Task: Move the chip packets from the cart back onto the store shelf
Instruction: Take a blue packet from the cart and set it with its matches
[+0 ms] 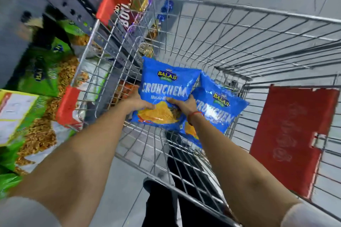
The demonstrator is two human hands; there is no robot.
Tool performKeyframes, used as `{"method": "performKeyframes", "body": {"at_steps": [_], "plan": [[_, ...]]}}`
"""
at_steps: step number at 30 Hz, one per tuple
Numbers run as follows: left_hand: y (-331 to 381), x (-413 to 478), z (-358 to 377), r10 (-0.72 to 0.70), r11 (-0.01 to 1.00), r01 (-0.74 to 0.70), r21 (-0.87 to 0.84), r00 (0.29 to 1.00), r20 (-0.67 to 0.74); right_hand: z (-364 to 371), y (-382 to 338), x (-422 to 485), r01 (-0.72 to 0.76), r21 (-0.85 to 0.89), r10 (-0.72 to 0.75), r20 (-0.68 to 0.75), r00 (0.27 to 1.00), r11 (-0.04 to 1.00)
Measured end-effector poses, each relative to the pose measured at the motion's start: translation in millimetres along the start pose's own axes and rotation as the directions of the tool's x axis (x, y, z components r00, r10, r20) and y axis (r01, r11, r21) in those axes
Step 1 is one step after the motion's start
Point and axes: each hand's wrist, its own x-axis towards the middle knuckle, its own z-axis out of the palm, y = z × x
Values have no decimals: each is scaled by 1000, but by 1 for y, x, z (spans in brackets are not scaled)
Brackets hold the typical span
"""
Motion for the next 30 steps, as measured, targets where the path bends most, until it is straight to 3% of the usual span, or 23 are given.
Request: {"method": "performKeyframes", "body": {"at_steps": [3,8,11,18,21,24,27,30], "plan": [[0,-3,-7,34,999,-35,10,999,26,-4,18,22,39,-26,-38,42,998,999],[21,-43,-8,104,992,-103,-68,994,22,-15,-16,-7,151,-39,-149,44,988,988],[37,-70,-15,221,969,-223,-107,975,-29,-29,-63,-58,249,-24,-247,69,967,968],[93,-181,-46,494,851,-513,-110,855,-161,-59,-156,-179,534,133,-545,73,835,835],[114,-241,-60,617,738,-660,-137,743,-258,-60,-191,-237,628,212,-652,66,755,749],[126,-306,-76,765,553,-820,-150,571,-298,-52,-226,-298,723,265,-760,66,646,638],[133,-368,-100,808,428,-899,-97,428,-405,-39,-259,-356,817,318,-867,40,496,482],[137,-430,-125,829,277,-961,24,226,-511,-20,-291,-416,873,370,-945,46,323,316]]}}
